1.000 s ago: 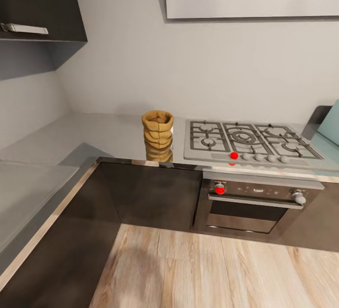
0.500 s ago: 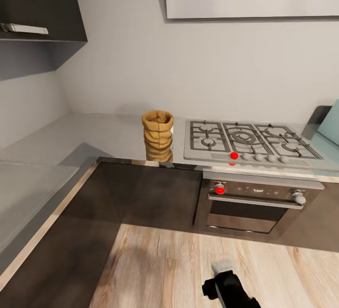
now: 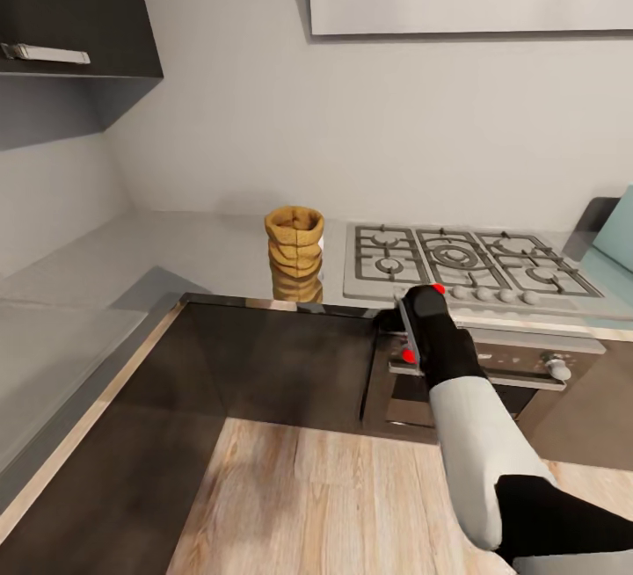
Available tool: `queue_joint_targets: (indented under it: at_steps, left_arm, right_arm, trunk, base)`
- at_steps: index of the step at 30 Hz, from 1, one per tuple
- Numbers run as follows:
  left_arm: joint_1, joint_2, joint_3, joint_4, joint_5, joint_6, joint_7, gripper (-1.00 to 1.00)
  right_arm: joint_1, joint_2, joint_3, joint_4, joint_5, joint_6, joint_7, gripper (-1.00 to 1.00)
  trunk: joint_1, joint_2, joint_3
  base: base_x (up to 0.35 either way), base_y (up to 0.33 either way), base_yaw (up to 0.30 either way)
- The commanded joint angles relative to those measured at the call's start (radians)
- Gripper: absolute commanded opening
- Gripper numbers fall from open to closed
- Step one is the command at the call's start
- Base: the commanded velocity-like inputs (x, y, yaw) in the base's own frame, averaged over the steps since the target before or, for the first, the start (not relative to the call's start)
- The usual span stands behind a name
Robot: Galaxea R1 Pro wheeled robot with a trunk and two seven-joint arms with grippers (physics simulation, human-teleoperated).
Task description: In the kitchen, take the popcorn bag from the countertop, put it into the microwave, and heat it until the popcorn is cooked so the cooked popcorn ends up inside the bag.
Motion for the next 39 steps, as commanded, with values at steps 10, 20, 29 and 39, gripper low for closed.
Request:
queue_joint_targets:
  at_steps: [10, 20, 29, 39]
  left_arm:
    - [0.000, 0.000, 0.000, -0.001, 0.004, -0.002, 0.001, 1.00]
    - [0.000, 0.001, 0.000, -0.001, 0.004, -0.002, 0.001, 1.00]
    - [0.000, -0.001, -0.001, -0.001, 0.004, -0.001, 0.000, 1.00]
    - [0.000, -0.001, -0.001, -0.001, 0.004, 0.000, -0.001, 1.00]
  right_arm:
    - [-0.400, 0.001, -0.005, 0.213, -0.088, 0.003, 0.003, 1.00]
    - [-0.516, 0.001, -0.080, 0.263, -0.084, 0.003, -0.085, 1.00]
    - [-0.511, 0.001, -0.156, 0.266, -0.082, 0.003, -0.141, 1.00]
    - [-0.511, 0.001, -0.157, 0.311, -0.083, 0.003, -0.151, 1.00]
  trunk:
    - [0.000, 0.000, -0.001]
    - [0.000, 0.000, -0.001]
    - [0.000, 0.000, -0.001]
    - [0.000, 0.000, -0.001]
  base:
    - [0.000, 0.000, 0.000]
    - [0.000, 0.000, 0.000]
    - [0.004, 0.000, 0.000]
    - [0.170, 0.000, 0.000]
